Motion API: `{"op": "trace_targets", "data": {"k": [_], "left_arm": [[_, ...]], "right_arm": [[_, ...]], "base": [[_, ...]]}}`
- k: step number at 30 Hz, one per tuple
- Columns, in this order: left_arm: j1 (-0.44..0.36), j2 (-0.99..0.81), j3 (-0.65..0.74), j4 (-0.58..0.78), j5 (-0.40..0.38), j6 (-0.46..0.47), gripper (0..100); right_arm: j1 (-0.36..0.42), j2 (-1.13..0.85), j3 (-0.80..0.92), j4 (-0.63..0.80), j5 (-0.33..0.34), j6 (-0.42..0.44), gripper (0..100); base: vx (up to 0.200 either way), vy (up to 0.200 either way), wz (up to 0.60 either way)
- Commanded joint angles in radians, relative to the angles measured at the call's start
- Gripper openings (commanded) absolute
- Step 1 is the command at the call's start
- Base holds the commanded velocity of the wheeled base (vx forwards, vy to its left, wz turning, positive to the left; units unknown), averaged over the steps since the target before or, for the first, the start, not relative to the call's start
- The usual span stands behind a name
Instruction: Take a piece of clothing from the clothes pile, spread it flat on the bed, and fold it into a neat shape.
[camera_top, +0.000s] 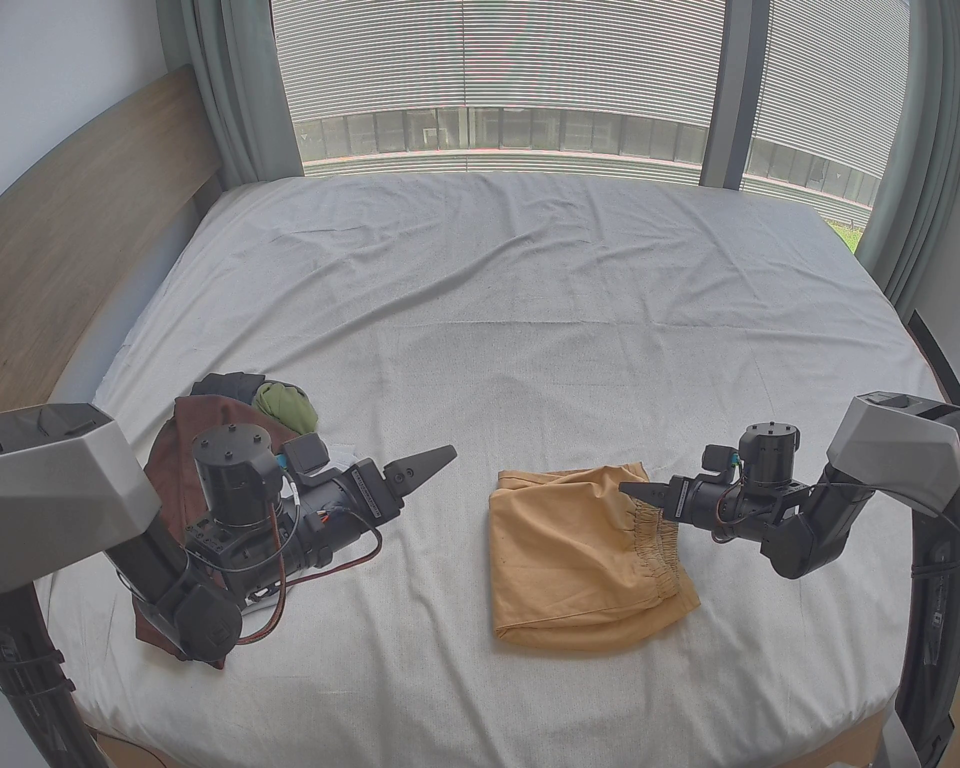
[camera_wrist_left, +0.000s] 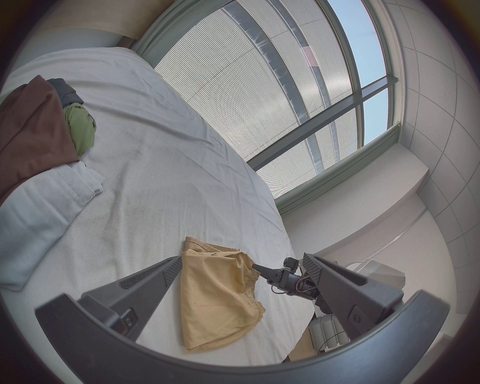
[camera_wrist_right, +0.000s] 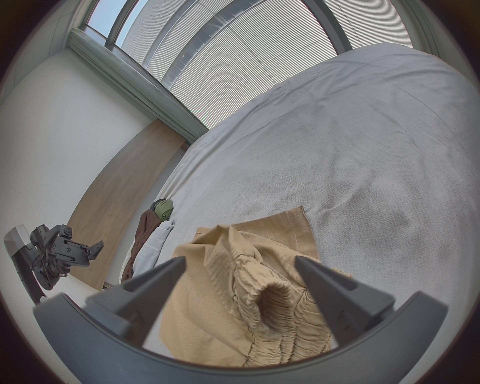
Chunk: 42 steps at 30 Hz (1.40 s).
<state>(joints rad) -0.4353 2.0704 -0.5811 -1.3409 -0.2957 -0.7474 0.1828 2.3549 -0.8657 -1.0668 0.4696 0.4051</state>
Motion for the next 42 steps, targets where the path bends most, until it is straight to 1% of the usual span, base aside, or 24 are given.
{"op": "trace_targets", "data": {"k": [1,5,9,13,17,28,35,36,41,42], "left_arm": [[0.004,0.011,0.003,-0.008,0.000,-0.010,100],[0.001,0.019,0.004,-0.021,0.000,-0.021,100],[0.000,0.062,0.007,-0.044,0.000,-0.023,100],[-0.002,0.097,0.007,-0.075,0.000,-0.024,100],[-0.005,0.106,0.007,-0.077,0.000,-0.023,100],[-0.013,0.112,0.020,-0.081,0.000,-0.023,100],[-0.019,0.114,0.023,-0.093,0.000,-0.024,100],[-0.020,0.114,0.024,-0.095,0.000,-0.024,100],[-0.020,0.114,0.026,-0.095,0.000,-0.024,100],[-0.020,0.117,0.027,-0.096,0.000,-0.024,100]], "right_arm": [[0.001,0.024,-0.007,-0.004,0.000,0.001,0],[0.000,0.012,0.008,-0.002,0.000,0.001,0],[-0.014,-0.048,0.067,0.008,0.000,0.001,0],[-0.057,-0.080,0.105,0.010,0.000,0.001,0],[-0.089,-0.071,0.109,0.013,0.001,0.001,0],[-0.078,-0.016,0.090,0.004,0.000,0.001,0],[-0.085,-0.020,0.090,0.001,-0.002,0.001,0],[-0.085,-0.023,0.091,0.001,-0.003,0.003,100],[-0.088,-0.052,0.122,0.001,-0.009,0.003,100],[-0.089,-0.075,0.149,0.001,-0.009,0.003,100]], "base": [[0.000,0.000,0.00],[0.000,0.000,0.00],[0.000,0.000,0.00],[0.000,0.000,0.00],[0.000,0.000,0.00],[0.000,0.000,0.00],[0.000,0.000,0.00],[0.000,0.000,0.00],[0.000,0.000,0.00],[0.000,0.000,0.00]]}}
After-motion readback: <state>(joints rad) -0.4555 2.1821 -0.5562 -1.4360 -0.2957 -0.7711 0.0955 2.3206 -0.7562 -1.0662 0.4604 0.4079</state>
